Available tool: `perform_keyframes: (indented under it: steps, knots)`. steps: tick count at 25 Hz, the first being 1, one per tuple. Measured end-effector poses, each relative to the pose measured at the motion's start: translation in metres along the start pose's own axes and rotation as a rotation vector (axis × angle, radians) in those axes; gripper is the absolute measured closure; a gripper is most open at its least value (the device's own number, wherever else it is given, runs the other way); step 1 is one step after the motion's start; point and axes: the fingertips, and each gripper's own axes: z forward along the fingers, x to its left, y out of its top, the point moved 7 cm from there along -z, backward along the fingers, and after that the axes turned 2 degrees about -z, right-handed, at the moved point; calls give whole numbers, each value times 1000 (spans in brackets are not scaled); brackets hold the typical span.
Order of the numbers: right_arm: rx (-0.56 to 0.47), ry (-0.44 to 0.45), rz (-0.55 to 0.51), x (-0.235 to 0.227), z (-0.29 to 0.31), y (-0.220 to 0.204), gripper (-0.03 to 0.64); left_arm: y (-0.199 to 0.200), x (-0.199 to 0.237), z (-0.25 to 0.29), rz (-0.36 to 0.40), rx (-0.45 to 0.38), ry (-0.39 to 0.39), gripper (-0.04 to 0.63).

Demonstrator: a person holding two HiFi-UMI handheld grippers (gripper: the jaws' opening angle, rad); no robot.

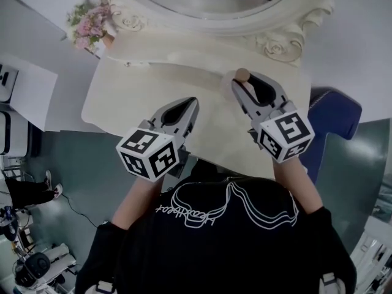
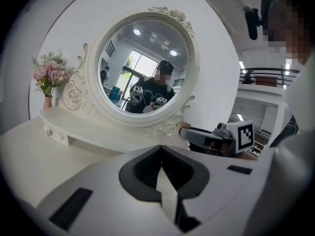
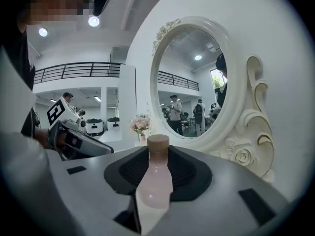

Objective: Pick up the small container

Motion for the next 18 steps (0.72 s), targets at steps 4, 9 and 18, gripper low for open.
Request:
perform_keyframes:
  steps: [4, 9, 18]
  knots:
    - [15, 20, -18, 14, -22, -1, 492, -2, -14, -6, 16, -13, 9, 591]
    - [12, 41, -17, 24, -47, -3, 492, -2, -31, -14, 49, -36, 21, 591]
    - [17, 65, -13, 41, -76, -13, 492, -5, -56, -30, 77, -65, 27, 591]
